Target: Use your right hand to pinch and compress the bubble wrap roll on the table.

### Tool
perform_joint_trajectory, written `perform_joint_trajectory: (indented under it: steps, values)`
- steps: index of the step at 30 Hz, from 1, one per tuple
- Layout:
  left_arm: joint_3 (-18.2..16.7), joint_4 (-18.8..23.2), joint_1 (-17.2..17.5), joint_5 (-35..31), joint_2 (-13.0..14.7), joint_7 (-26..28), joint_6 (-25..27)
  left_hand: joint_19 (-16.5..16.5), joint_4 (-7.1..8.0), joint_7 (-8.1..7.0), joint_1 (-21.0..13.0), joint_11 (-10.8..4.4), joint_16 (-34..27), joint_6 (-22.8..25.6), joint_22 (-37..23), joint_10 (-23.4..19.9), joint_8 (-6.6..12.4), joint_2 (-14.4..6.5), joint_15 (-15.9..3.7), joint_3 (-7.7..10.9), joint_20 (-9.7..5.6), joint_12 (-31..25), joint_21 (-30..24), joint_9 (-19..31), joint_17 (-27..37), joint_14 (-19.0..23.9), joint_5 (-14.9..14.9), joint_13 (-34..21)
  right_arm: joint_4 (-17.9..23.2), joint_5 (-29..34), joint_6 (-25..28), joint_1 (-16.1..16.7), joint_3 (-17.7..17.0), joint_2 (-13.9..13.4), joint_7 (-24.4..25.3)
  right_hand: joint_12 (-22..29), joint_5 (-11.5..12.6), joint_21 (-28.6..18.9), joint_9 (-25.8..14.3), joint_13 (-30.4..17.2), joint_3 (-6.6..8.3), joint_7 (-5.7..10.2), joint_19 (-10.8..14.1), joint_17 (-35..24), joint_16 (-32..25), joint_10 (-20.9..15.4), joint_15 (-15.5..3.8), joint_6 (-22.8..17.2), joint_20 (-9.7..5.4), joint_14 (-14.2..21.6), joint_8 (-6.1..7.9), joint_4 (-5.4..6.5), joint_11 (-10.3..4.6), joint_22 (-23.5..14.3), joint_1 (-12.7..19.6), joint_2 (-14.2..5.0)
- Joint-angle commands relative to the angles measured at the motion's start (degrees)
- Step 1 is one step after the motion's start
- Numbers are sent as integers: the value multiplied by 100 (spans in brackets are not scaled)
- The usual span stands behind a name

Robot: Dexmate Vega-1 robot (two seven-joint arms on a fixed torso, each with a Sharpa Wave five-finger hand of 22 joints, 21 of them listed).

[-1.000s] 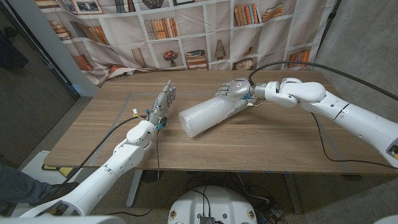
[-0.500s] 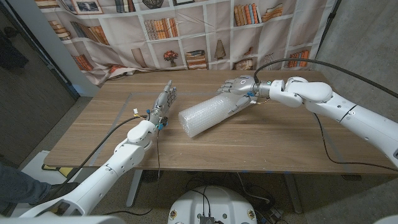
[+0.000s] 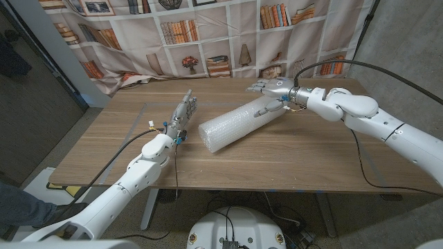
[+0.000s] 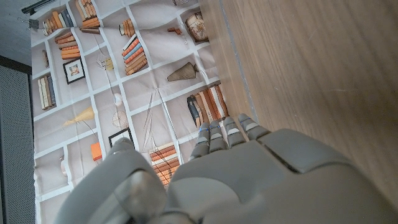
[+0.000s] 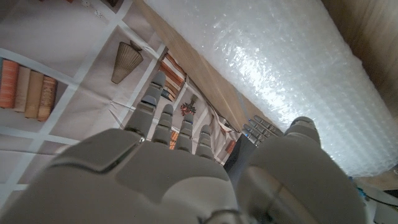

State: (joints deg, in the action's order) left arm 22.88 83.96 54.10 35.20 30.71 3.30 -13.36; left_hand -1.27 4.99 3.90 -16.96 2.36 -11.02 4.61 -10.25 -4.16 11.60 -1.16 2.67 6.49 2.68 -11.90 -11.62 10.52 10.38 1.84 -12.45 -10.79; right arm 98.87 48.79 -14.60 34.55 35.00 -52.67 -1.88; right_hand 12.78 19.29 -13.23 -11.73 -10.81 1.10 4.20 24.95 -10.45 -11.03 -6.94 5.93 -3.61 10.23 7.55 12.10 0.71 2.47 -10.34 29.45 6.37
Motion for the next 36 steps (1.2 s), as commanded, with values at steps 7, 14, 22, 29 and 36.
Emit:
perform_joint_trajectory:
  steps: [7, 14, 22, 29, 36]
  values:
    - [-205, 509, 256, -146, 315, 200, -49, -2, -21, 25, 16, 10, 18, 33, -13, -54, -21, -11, 34, -24, -59, 22, -2, 33, 21, 10, 23, -16, -159, -1637, 740, 867, -672, 317, 1166, 54, 8, -12, -2, -10, 12, 0, 49, -14, -27, -163, -1, -147, -23, 121, 86, 26, -22, -1, 14, -104]
    - [-249, 488, 232, -40, 357, 24, -79, 9, -22, 29, 12, 19, 15, 38, -13, -53, -20, -12, 35, -31, -76, 23, -5, 33, 21, 19, 23, -16, -202, -2452, 813, 1206, -968, 474, 1597, 56, -14, 141, 3, -10, 3, 10, -252, -19, 25, -198, -64, -181, -135, 39, 72, 48, -22, 3, -18, -154]
    - [-263, 478, 190, -15, 401, -81, -83, 12, -23, 21, 9, 12, 18, 24, -13, -51, -25, -12, 41, -39, -69, 24, -6, 33, 21, 13, 24, -16, -305, -3304, 762, 1374, -1176, 566, 1662, 35, -31, 199, 6, -10, -7, -3, -387, -26, 61, -162, -165, -204, -178, -73, 64, 70, -21, 1, -54, -188]
    - [-271, 462, 186, 7, 425, -148, -97, 7, -24, 30, 6, 9, 19, 16, -12, -47, -28, -10, 43, -47, -69, 26, -4, 33, 21, 9, 24, -16, -488, -4196, 607, 1513, -1348, 692, 1563, 21, -65, 256, 11, -10, -27, -9, -591, -41, 54, -145, -161, -241, -378, -109, 57, 129, -18, -10, -151, -253]
    - [-298, 518, 266, 27, 478, -156, -95, 15, -24, 27, 4, 16, 19, -1, -12, -38, -33, -9, 39, -56, -50, 30, -7, 33, 21, 10, 24, -16, -745, -5022, 400, 1569, -1481, 904, 1464, 20, -93, 277, 15, -9, -3, 0, -742, -49, 59, -155, -163, -332, -443, -171, 74, 165, -12, -22, -182, -361]
